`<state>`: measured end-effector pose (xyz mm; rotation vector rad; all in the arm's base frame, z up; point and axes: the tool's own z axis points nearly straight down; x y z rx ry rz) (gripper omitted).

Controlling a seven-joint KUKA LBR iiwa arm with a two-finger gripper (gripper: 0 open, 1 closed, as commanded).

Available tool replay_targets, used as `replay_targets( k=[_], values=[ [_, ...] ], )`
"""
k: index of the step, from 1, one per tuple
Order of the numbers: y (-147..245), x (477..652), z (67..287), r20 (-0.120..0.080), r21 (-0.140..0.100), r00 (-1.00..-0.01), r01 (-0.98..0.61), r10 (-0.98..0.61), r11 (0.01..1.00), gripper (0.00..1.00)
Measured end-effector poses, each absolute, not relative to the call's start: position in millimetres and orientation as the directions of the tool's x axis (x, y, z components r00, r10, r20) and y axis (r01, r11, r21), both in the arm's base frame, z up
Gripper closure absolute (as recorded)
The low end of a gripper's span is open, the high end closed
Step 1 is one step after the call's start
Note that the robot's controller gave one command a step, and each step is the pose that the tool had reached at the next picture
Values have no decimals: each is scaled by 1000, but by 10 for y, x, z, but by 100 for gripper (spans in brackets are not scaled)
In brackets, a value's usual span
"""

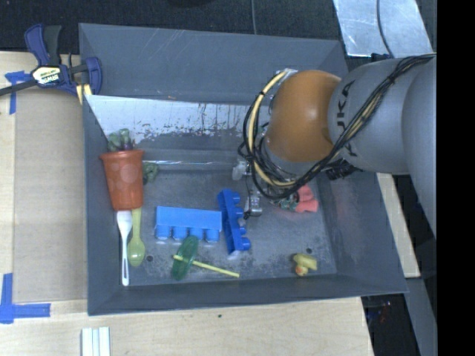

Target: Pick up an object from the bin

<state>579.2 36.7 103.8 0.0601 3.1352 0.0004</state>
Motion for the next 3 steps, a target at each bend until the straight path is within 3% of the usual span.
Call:
replay_targets(
  k=[1,3],
  values=[
    [367,5791,1037,-6,0,-999,38,38,999,0],
    [951,5636,1191,-9,0,-957,-290,-290,957,0]
  ],
)
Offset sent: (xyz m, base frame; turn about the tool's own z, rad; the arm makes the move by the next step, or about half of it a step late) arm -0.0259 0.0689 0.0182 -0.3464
